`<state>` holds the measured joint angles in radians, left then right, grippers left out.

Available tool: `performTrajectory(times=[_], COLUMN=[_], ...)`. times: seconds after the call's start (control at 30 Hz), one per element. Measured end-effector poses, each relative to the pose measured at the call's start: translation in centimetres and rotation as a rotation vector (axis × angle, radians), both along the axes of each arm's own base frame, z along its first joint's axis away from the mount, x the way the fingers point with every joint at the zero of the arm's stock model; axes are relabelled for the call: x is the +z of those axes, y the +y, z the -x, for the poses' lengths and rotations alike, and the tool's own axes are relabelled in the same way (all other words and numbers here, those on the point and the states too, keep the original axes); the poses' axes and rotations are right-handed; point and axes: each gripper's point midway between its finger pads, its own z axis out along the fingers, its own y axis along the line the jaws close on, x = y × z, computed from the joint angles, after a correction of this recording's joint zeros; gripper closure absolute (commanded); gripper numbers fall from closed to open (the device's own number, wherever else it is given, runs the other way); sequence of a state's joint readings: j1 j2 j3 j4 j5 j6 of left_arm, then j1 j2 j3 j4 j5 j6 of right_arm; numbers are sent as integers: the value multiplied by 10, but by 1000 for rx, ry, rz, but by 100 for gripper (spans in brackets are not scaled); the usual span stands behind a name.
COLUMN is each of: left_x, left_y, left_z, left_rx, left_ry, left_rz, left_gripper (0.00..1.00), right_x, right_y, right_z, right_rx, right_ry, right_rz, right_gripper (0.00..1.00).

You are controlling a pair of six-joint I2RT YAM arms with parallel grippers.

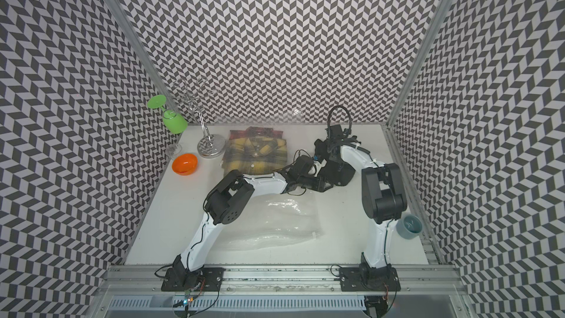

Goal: Place the folded shirt into the vacuum bag
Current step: Pick up the shirt from the center of the board.

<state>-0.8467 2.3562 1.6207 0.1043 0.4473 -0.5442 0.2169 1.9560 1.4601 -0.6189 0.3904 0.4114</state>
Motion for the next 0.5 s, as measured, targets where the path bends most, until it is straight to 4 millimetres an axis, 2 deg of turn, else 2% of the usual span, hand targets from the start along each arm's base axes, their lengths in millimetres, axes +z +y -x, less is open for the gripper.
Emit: performTrajectory(times=[0.17,0.27,0.3,0.43,0.5], left_x=[0,0,-1,2,8], left_y=[1,4,5,18,28], left_z=[-1,-3,-3,5,11], left_rx=[-1,5,8,21,26], left_ry=[11,18,19,26,32], left_rz=[8,13,16,11,4], left_gripper=[48,48,48,48,48], right_x=[-11,-17,-19,-33,-37], right_y=[23,31,34,46,50], right_z=[-6,-12,-14,-10,-9], right_rx=[28,39,48,84,103], right_ry=[-4,-15,-16,-4,5], right_rz=[-110,-175,-193,-294,-328], right_gripper=[57,39,36,25,15])
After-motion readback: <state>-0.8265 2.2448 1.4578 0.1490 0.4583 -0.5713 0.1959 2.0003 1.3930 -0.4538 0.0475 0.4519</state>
